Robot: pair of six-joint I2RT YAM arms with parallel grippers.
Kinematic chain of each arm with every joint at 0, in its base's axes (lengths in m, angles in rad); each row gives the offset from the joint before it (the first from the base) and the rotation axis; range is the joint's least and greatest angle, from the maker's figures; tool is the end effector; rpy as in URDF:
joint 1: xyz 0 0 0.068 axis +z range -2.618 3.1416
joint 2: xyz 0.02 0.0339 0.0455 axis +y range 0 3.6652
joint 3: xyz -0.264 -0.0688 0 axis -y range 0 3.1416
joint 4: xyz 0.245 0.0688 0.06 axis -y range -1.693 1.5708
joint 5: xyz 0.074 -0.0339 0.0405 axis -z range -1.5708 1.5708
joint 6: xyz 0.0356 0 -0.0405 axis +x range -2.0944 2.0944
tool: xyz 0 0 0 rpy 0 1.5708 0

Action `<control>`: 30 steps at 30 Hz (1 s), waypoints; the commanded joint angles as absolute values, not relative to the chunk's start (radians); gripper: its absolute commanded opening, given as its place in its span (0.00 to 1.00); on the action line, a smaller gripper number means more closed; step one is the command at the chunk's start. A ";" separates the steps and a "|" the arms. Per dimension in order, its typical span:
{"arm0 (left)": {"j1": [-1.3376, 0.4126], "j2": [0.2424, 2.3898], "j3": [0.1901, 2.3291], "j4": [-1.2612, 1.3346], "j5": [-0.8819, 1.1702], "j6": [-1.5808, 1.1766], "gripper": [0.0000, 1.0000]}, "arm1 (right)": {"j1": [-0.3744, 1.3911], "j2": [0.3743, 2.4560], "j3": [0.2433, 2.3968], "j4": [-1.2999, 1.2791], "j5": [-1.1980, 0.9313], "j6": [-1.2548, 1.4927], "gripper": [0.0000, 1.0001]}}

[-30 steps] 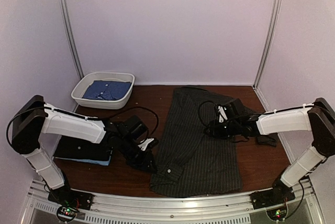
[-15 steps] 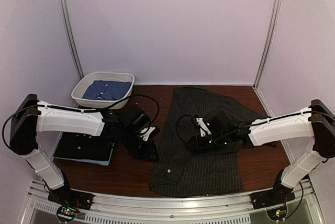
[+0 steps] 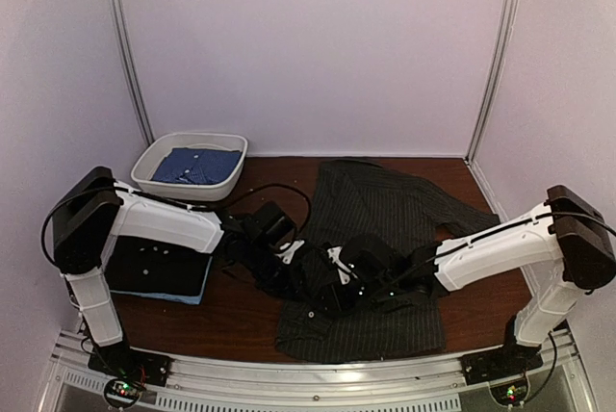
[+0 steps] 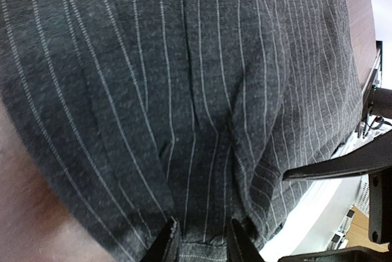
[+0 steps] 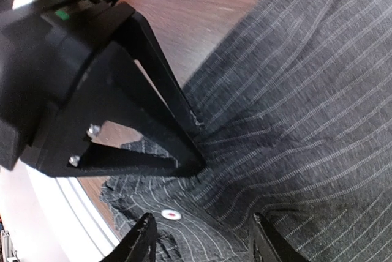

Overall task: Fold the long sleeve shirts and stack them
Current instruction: Smooth out the 1/3-folded shirt at the center of the board.

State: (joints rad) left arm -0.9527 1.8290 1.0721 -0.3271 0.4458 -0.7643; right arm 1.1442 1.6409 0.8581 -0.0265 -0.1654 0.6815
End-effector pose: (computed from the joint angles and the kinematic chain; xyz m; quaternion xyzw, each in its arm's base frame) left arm 0.1940 -0.2993 0.1503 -0.1421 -0.9373 0.3181 0.0088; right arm 0.1311 0.3027 0.1676 -0.2420 0.8935 0.3399 0.1658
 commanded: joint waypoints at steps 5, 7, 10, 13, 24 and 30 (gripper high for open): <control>-0.956 1.901 1.112 -0.260 0.494 -0.734 0.26 | 1.172 1.573 0.752 -0.029 -0.119 0.780 0.52; -0.955 1.905 1.108 -0.256 0.498 -0.734 0.26 | 1.172 1.572 0.729 -0.004 -0.137 0.794 0.52; -0.956 1.908 1.104 -0.255 0.497 -0.734 0.26 | 1.173 1.585 0.722 0.043 -0.164 0.806 0.51; -0.955 1.906 1.100 -0.256 0.498 -0.734 0.25 | 1.172 1.596 0.726 0.082 -0.178 0.819 0.47; -0.956 1.905 1.085 -0.246 0.507 -0.733 0.25 | 1.172 1.651 0.741 0.083 -0.208 0.848 0.40; -0.956 1.907 1.076 -0.233 0.512 -0.734 0.25 | 1.172 1.645 0.726 0.073 -0.202 0.864 0.43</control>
